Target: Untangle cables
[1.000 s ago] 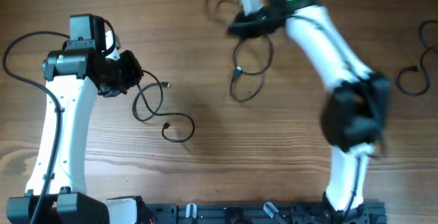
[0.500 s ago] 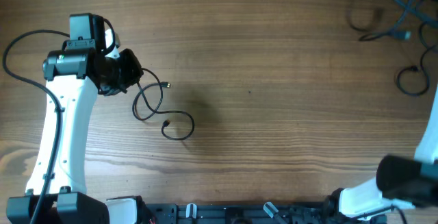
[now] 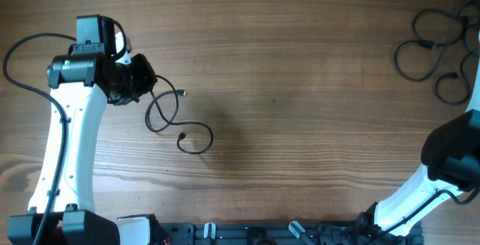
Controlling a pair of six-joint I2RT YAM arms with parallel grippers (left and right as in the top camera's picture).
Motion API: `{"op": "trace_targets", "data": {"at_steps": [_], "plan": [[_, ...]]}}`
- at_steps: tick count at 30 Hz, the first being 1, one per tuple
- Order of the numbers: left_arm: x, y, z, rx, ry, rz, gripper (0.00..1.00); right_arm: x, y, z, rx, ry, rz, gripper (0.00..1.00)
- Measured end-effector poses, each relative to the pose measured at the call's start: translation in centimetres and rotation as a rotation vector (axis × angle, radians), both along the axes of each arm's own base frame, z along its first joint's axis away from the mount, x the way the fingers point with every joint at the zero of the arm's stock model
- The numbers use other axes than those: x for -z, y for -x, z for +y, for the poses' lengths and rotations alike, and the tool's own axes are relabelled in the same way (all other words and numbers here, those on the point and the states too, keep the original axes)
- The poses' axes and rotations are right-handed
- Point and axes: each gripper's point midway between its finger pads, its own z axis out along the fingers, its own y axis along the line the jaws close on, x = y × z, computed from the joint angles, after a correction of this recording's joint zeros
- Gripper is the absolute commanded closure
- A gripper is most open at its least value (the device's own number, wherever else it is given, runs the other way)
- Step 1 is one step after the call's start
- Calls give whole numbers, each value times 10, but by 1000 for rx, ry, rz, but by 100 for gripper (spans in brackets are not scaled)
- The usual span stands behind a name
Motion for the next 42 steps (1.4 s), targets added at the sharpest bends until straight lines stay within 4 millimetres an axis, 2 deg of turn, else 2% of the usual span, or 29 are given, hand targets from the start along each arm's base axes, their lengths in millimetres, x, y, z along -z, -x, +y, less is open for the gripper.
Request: {"op": "trace_targets", "data": {"at_steps": [6, 9, 11, 13, 17, 19, 21, 23, 26, 28, 30, 33, 35, 38, 40, 41, 42], "plan": [[1, 1, 0, -1, 1, 6, 96, 11, 10, 5, -1, -34, 57, 0], [0, 1, 0, -3, 2, 6, 96, 1, 27, 16, -18, -58, 86, 0], [1, 2, 0, -3, 2, 8, 96, -17, 42, 28, -51, -64, 82, 1], [1, 2, 0, -3, 2, 8, 96, -58, 68, 51, -117, -62, 41, 0], [1, 2, 0, -3, 2, 8, 96, -118, 118, 96, -250, -70, -42, 0], [1, 2, 0, -3, 2, 8, 96, -136, 143, 120, -328, -86, -67, 1], [1, 1, -2, 0, 8, 7, 96, -146, 162, 141, -405, -102, -76, 0], [-1, -2, -7, 14, 25, -12, 96, -148, 175, 158, -480, -119, -71, 1], [-7, -12, -21, 55, 51, -62, 96, -152, 185, 174, -559, -128, -80, 0], [-14, -24, -43, 115, 72, -129, 96, -157, 191, 180, -587, -125, -92, 0], [-21, -33, -55, 143, 82, -182, 96, -160, 195, 185, -606, -128, -101, 1], [-36, -49, -81, 205, 124, -282, 96, -161, 204, 204, -690, -143, -102, 1], [-47, -61, -102, 262, 194, -352, 96, -158, 207, 225, -775, -157, -87, 0], [-51, -70, -131, 355, 332, -386, 96, -150, 207, 268, -929, -177, -57, 1], [-47, -69, -141, 393, 396, -368, 91, -145, 206, 286, -991, -187, -35, 2], [-43, -66, -145, 409, 423, -345, 82, -140, 205, 300, -1040, -196, -18, 2], [-38, -62, -149, 424, 441, -320, 60, -135, 204, 311, -1078, -201, -2, 3]]}}
